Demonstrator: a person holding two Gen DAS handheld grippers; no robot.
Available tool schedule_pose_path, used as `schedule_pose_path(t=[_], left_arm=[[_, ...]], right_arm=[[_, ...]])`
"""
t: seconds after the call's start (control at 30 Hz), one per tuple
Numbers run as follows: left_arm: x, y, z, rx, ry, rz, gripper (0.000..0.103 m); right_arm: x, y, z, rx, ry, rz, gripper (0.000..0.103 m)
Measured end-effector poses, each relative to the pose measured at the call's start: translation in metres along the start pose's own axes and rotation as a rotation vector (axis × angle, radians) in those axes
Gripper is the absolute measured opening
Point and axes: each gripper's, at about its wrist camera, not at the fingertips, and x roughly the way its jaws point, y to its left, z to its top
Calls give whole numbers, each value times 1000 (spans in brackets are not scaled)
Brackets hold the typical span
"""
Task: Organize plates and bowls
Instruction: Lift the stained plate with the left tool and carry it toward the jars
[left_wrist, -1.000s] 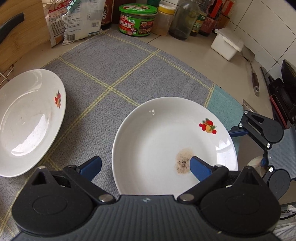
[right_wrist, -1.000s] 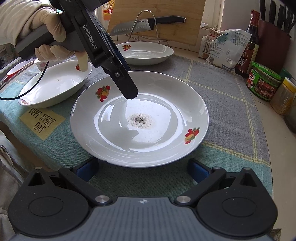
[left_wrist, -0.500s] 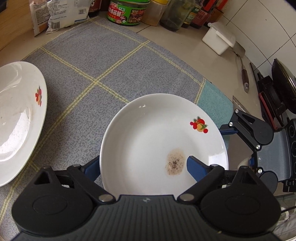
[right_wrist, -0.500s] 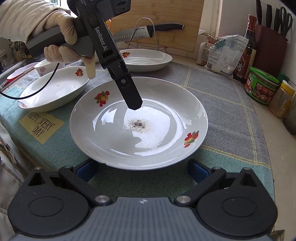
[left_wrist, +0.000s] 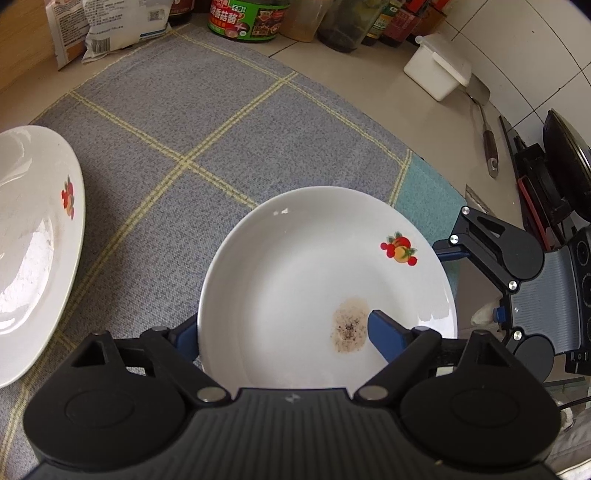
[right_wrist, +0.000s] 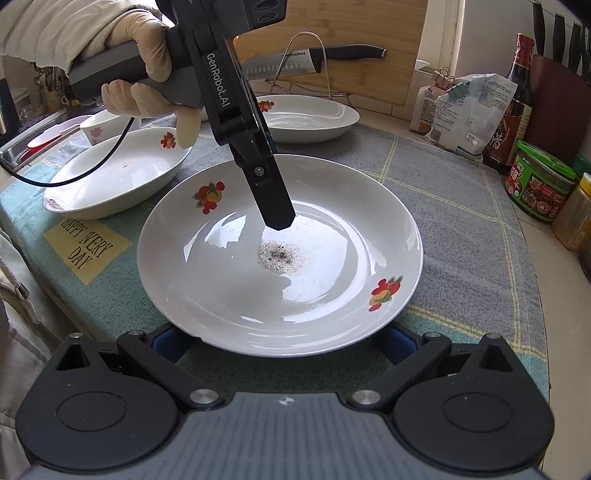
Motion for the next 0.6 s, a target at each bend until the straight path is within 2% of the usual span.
schedule_pose_path(t=[0.6], left_arm=[[4, -2, 4, 11, 21, 2, 91]], right_arm=[[3, 0, 6, -21, 26, 26, 103]])
